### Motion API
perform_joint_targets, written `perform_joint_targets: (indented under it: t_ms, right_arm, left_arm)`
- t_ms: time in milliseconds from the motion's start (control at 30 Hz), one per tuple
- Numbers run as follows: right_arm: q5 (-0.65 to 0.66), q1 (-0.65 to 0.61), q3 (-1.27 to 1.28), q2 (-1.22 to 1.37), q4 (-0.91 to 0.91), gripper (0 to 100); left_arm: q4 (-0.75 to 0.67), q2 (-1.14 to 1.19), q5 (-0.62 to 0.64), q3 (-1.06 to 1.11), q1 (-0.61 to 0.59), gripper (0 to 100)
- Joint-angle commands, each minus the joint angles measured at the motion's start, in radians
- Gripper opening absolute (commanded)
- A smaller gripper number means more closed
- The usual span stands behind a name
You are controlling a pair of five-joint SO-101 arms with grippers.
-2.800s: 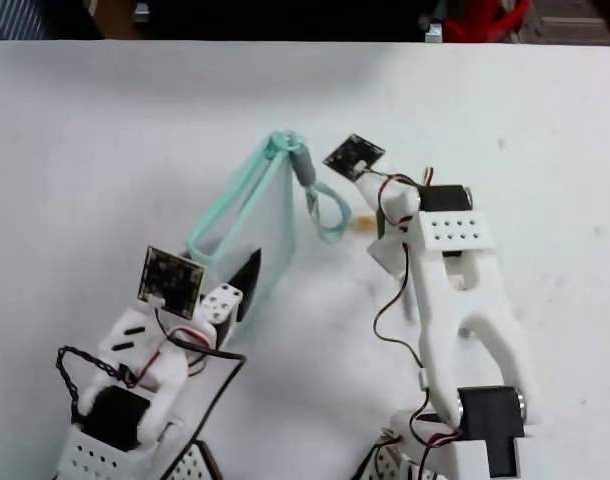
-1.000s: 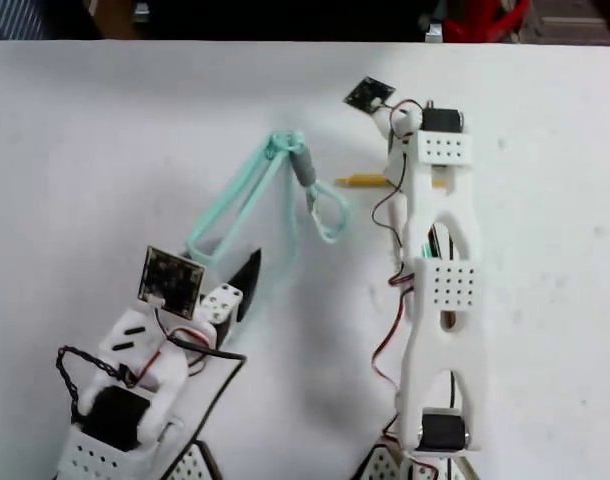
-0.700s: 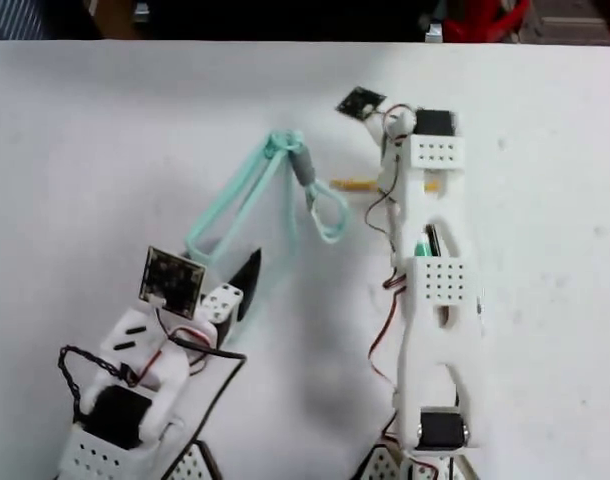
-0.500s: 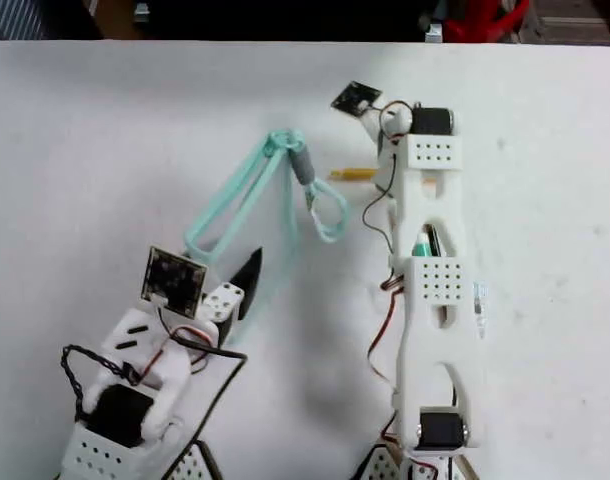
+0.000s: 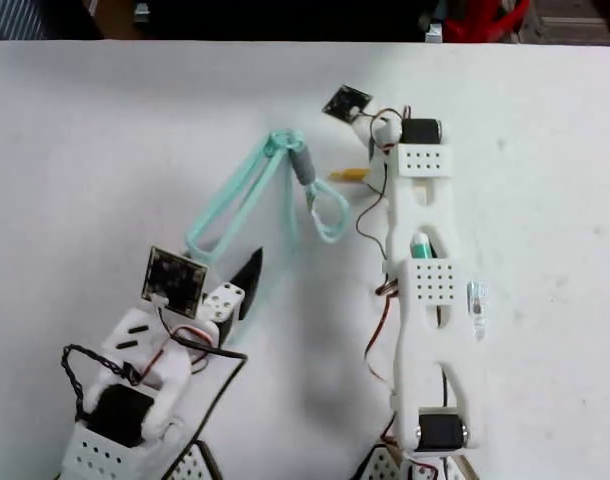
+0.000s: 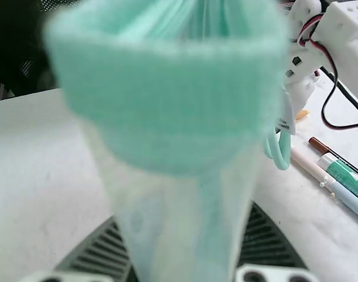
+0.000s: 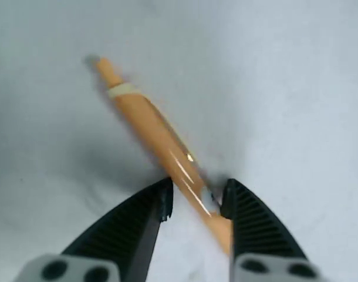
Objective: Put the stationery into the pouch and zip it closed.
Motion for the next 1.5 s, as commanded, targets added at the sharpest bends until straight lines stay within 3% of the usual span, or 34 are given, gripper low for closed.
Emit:
perform_joint_targets:
  t_ms: [0, 233, 433, 867, 1167, 1467]
  right_arm:
    - [0.114, -0.012, -0.003, 0.048, -0.016, 4.4]
    - [0.150, -0.004, -0.014, 0.074, 0.001, 1.9]
    - [0.143, -0.013, -0.132, -0.001, 0.156, 1.7]
    - [-0.164, 0.082, -0.104, -0.492, 0.162, 1.7]
    - [-0.181, 0.099, 0.565, -1.020, 0.159, 1.8]
    - [-0.184, -0.002, 1.080, -1.515, 0.150, 1.8]
  left_arm:
    - [-0.020, 0.004, 0.002, -0.005, -0.008, 17]
    - [-0.020, 0.004, 0.002, -0.005, -0.008, 17]
    - [-0.020, 0.004, 0.002, -0.005, -0.008, 17]
    - [-0.017, 0.004, 0.002, -0.005, -0.008, 17]
    - [-0.017, 0.004, 0.002, -0.005, -0.008, 17]
    - [-0.014, 0.004, 0.002, -0.005, -0.008, 17]
